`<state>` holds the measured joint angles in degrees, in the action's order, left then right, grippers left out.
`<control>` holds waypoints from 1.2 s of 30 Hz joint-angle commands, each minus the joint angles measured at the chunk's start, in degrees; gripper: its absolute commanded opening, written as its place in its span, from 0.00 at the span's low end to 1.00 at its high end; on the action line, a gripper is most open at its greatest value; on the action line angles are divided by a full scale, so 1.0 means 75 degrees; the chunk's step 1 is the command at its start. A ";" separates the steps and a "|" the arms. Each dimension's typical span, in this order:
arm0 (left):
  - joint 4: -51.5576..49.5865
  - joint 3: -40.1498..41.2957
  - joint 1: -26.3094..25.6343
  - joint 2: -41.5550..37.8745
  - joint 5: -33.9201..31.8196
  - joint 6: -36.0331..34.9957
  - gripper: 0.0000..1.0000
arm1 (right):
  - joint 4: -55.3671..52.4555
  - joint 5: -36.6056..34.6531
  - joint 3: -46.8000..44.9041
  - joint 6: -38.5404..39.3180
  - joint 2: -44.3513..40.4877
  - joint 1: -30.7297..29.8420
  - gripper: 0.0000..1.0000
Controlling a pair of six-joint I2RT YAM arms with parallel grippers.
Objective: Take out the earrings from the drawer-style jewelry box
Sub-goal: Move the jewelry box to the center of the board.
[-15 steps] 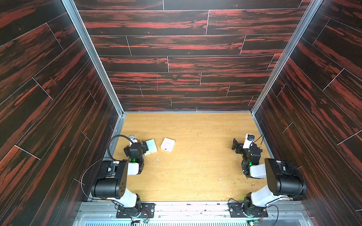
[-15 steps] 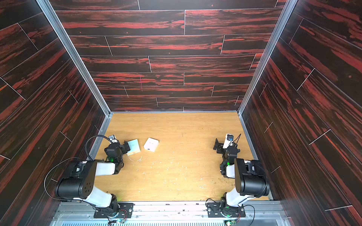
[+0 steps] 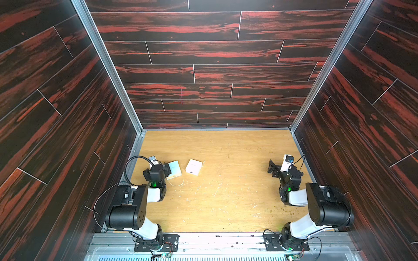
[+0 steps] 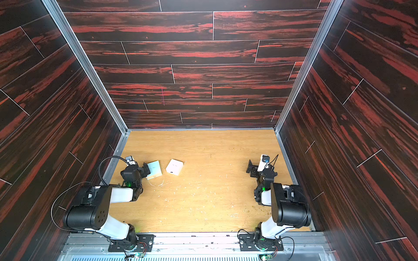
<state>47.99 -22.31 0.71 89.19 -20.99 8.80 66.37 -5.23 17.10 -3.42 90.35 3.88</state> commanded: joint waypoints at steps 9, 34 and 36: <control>0.0035 -0.0120 0.0036 -0.0189 -0.0020 -0.0068 1.00 | -0.0005 0.0039 0.0052 -0.0060 -0.0091 0.0026 0.99; -0.9413 -0.5396 -0.0360 -0.1727 0.0385 0.6112 0.94 | -1.1795 0.0213 0.7566 -0.4485 -0.1841 -0.2648 0.99; -1.0821 -0.6216 -0.0998 -0.1083 0.0426 0.5543 0.89 | -1.1925 0.0325 0.7313 -0.4276 -0.2008 -0.3539 0.99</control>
<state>-15.29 -63.40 -1.87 76.31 -26.09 51.90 -11.42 -6.57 73.47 -36.03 76.01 -16.14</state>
